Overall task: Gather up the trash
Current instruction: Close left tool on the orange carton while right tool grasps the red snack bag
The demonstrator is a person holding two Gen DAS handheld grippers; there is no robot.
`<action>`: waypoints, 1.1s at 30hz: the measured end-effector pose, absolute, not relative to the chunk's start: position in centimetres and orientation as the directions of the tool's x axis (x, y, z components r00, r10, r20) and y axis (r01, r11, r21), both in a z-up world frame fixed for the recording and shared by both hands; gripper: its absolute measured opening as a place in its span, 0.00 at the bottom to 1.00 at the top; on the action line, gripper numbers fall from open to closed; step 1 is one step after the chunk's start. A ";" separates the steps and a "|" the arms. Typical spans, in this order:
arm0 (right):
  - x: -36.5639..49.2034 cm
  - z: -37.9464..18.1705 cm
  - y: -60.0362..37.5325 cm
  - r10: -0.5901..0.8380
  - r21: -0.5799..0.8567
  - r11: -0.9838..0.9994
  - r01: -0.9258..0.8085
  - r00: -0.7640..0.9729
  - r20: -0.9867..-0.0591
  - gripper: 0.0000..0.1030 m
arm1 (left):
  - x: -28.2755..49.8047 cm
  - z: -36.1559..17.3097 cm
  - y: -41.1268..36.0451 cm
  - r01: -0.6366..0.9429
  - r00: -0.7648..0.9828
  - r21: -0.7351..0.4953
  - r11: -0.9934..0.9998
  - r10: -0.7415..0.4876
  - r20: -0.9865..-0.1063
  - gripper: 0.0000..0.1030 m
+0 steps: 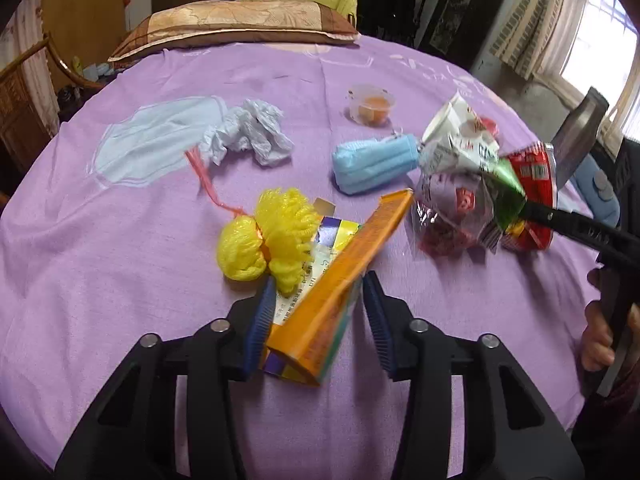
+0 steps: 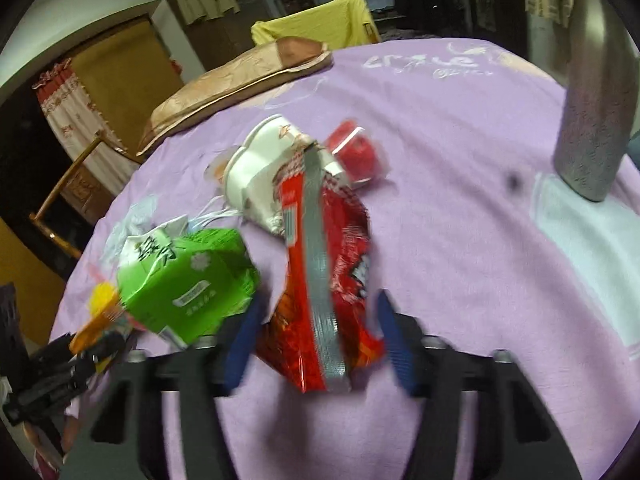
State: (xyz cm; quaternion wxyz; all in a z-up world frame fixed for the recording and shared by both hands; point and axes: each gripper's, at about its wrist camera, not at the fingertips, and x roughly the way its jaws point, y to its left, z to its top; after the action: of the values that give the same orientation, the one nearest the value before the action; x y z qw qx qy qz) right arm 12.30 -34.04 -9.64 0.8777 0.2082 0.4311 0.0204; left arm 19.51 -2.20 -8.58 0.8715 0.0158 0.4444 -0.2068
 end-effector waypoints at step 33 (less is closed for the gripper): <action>11.7 -9.9 -35.0 0.245 0.434 0.887 0.159 0.635 -0.733 0.34 | 20.2 -9.7 -4.7 0.368 0.486 -0.083 0.926 -0.268 -0.832 0.80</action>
State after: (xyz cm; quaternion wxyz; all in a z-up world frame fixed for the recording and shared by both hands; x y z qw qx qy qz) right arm 11.70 -34.99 -9.85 0.8727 0.2367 0.4264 0.0245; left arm 20.18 -4.69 -9.65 0.8602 0.0531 0.4722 -0.1850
